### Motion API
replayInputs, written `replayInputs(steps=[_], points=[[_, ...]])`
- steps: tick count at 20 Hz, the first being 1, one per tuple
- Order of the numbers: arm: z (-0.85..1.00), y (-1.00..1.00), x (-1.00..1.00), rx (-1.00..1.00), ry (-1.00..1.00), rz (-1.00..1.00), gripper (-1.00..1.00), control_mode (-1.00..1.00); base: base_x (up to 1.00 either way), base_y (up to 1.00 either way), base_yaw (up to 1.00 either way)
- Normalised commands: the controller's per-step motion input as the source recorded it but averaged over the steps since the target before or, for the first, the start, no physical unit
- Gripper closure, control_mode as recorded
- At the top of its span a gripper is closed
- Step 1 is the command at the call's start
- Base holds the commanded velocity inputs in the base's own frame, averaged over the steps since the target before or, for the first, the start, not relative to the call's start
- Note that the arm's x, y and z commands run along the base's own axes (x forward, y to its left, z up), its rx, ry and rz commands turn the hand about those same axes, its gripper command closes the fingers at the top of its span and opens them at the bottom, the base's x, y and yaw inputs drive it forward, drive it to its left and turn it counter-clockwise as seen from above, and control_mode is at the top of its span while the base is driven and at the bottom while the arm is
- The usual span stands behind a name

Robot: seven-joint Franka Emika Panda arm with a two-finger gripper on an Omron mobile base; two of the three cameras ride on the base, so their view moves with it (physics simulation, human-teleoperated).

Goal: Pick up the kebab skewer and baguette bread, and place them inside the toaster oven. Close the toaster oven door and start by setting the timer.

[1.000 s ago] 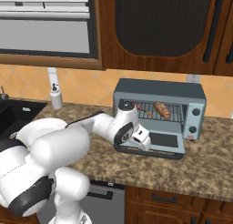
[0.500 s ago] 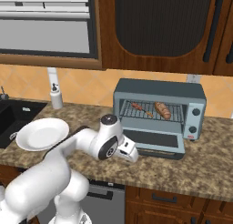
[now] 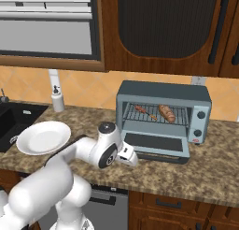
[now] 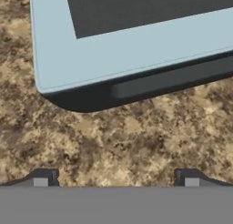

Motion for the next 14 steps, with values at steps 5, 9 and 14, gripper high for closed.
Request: replayInputs(steps=[5, 9, 14], points=[[-0.03, -0.05, 0.28, 0.00, 0.00, 0.00, -1.00, -1.00, 0.00, 0.00, 0.00], [-0.22, 0.00, 0.21, 0.00, 0.00, 0.00, -1.00, -1.00, 0.00, 0.00, 0.00], [-0.21, 0.00, 0.25, 0.00, -0.03, 0.00, -1.00, -1.00, 0.00, 0.00, 0.00]])
